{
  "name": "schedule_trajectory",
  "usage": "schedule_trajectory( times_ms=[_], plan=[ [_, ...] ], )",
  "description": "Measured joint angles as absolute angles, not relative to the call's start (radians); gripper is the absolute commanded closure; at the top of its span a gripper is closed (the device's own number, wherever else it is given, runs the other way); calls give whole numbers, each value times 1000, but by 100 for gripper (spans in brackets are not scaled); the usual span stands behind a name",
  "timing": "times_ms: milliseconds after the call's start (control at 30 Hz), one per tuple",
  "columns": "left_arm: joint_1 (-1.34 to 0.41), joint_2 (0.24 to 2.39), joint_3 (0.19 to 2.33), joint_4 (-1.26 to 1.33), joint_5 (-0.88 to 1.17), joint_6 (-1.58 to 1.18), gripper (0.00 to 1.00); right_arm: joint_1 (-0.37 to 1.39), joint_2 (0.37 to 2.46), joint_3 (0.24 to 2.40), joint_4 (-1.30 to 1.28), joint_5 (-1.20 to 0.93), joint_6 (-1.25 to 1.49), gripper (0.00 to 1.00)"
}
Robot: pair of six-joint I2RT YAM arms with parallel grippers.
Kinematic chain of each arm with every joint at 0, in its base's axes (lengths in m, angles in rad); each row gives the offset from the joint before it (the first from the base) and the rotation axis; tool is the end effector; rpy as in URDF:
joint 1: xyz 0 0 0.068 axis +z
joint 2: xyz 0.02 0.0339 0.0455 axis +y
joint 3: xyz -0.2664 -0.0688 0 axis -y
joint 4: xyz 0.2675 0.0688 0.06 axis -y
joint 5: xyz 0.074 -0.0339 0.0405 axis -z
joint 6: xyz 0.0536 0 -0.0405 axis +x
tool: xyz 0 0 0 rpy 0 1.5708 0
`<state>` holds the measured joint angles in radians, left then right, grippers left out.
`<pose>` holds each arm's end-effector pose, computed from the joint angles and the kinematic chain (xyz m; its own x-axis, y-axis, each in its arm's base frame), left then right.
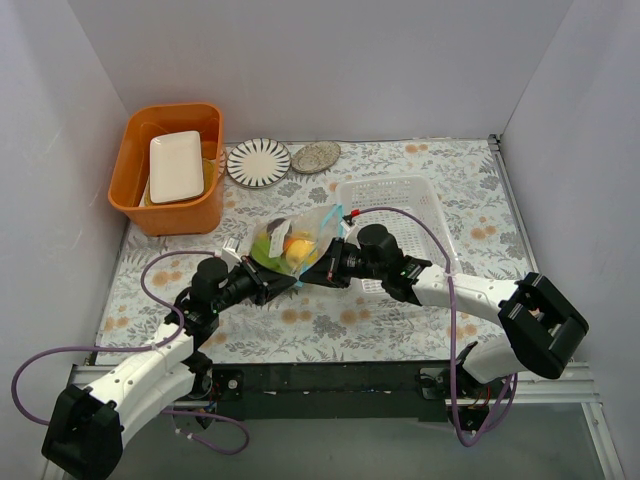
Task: Place the food in the zip-top bag and seal the zipper
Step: Zip the zipper food storage bag at the center of the board.
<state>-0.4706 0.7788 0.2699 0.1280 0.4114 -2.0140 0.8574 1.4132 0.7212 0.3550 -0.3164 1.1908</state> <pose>0.1752 -0.1132 0.1769 -0.5323 -0.6582 0.5324 -0.6194 -0.1259 -0.7749 0.2101 0.2683 0.2108 -0.9261 0.2786 -0.2545 -0.1369 0.3805 0.9146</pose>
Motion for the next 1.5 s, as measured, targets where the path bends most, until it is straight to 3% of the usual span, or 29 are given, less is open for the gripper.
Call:
schedule_trajectory(
  times_ms=[1500],
  plan=[
    [-471, 722, 306, -77, 428, -1959, 100, 810, 1388, 689, 358, -274, 1197, 96]
  ],
)
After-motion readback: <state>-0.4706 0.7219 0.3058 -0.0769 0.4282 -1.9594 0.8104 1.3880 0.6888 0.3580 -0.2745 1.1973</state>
